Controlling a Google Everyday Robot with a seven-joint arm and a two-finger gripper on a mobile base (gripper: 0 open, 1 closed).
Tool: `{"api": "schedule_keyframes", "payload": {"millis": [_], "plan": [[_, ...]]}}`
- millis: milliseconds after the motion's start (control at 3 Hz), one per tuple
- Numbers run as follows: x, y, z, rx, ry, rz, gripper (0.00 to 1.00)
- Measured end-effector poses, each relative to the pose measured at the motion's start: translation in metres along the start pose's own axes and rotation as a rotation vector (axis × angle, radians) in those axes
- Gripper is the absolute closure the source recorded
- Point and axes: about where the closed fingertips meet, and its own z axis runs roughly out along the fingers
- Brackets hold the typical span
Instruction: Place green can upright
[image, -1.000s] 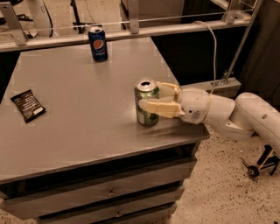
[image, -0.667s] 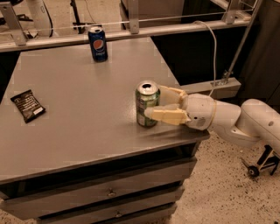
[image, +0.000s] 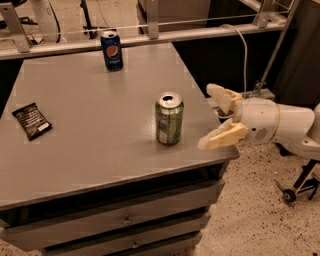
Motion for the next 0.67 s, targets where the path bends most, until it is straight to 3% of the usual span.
{"api": "schedule_keyframes", "payload": {"millis": [333, 667], "plan": [[-0.0579, -0.006, -0.0426, 0.048, 0.117, -0.113, 0.0], [-0.0536, -0.0052, -0.0357, 0.039, 0.103, -0.105, 0.0]]}}
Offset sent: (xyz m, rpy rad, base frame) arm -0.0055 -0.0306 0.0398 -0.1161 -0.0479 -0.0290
